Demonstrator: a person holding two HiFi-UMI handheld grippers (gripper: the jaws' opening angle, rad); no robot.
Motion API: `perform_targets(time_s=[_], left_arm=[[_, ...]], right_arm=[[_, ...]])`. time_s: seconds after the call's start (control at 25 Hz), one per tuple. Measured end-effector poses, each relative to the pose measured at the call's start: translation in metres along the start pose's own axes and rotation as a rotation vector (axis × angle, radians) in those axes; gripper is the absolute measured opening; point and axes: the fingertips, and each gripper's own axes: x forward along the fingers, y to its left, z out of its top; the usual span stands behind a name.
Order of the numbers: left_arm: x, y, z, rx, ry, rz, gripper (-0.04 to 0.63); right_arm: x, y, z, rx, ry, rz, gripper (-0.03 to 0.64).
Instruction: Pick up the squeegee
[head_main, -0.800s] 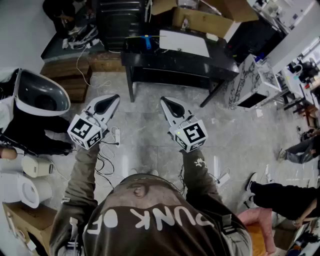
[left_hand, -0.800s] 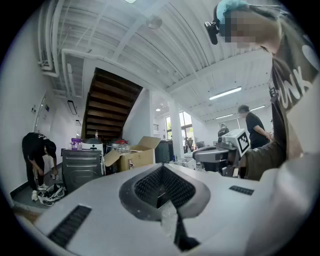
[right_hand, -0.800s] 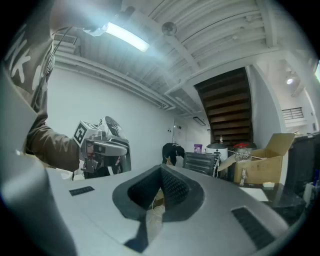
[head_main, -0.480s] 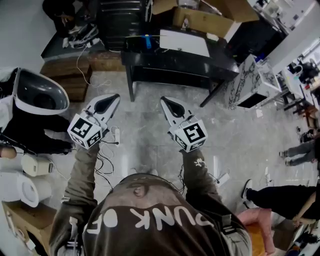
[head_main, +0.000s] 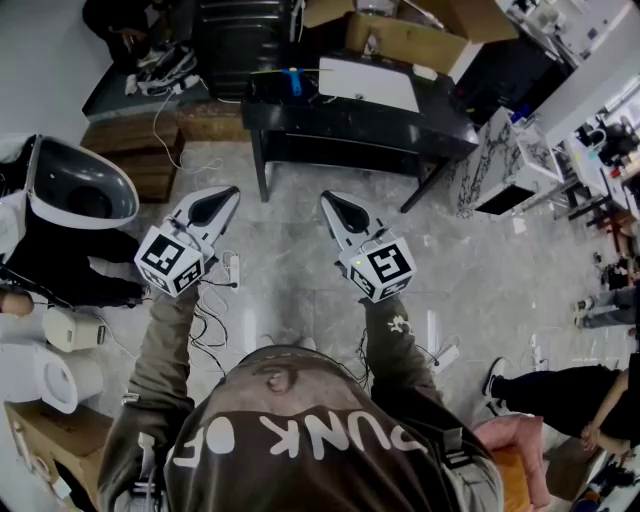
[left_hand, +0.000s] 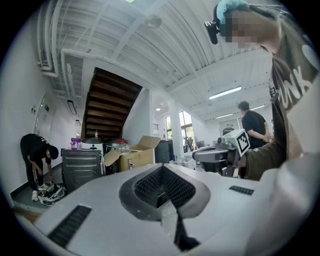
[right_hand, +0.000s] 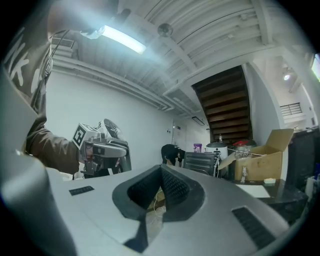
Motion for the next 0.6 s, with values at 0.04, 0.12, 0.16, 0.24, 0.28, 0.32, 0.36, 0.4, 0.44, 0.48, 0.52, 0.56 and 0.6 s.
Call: perform_targets(time_s=[0.04, 0.12, 0.16, 0.24, 0.28, 0.32, 0.36, 0.4, 0.44, 0.48, 0.52, 0.56, 0.6], left_arm=[[0.000, -0.001, 0.001, 0.000, 0.000, 0.000, 0.003], [0.000, -0.004, 0.003, -0.005, -0.002, -0.001, 0.003], [0.000, -0.004, 0.003, -0.008, -0.003, -0.001, 0.003], [0.001, -0.005, 0.001, -0.006, -0.001, 0.000, 0.003], [0.001, -0.005, 0.000, -0.005, -0.001, 0.000, 0.003], [0.002, -0.004, 0.000, -0.004, 0.000, 0.001, 0.003], [0.002, -0.004, -0.001, -0.003, 0.001, 0.002, 0.003], [0.002, -0.004, -0.001, -0.002, 0.002, 0.002, 0.003], [0.002, -0.004, -0.001, -0.002, 0.003, 0.003, 0.003], [0.002, -0.004, -0.002, -0.002, 0.003, 0.004, 0.003], [0.002, -0.005, -0.002, -0.002, 0.004, 0.006, 0.003], [0.001, -0.005, -0.002, -0.003, 0.005, 0.007, 0.003], [0.001, -0.005, -0.001, -0.005, 0.006, 0.008, 0.003]], right_arm=[[-0.001, 0.000, 0.001, 0.000, -0.001, -0.001, 0.011], [-0.002, 0.001, 0.001, 0.003, -0.002, 0.004, 0.025], [-0.002, 0.002, 0.001, 0.007, -0.001, 0.013, 0.053], [0.000, 0.004, -0.001, 0.016, 0.005, 0.039, 0.150], [0.001, 0.006, -0.002, 0.021, 0.009, 0.054, 0.219], [0.002, 0.007, -0.004, 0.029, 0.013, 0.070, 0.276], [0.004, 0.009, -0.006, 0.037, 0.019, 0.083, 0.351], [0.006, 0.010, -0.008, 0.043, 0.027, 0.089, 0.467], [0.008, 0.010, -0.010, 0.044, 0.034, 0.087, 0.561], [0.008, 0.009, -0.012, 0.042, 0.036, 0.078, 0.595], [0.008, 0.008, -0.012, 0.039, 0.033, 0.066, 0.595], [0.007, 0.007, -0.012, 0.036, 0.027, 0.055, 0.595], [0.006, 0.007, -0.011, 0.034, 0.022, 0.049, 0.595]])
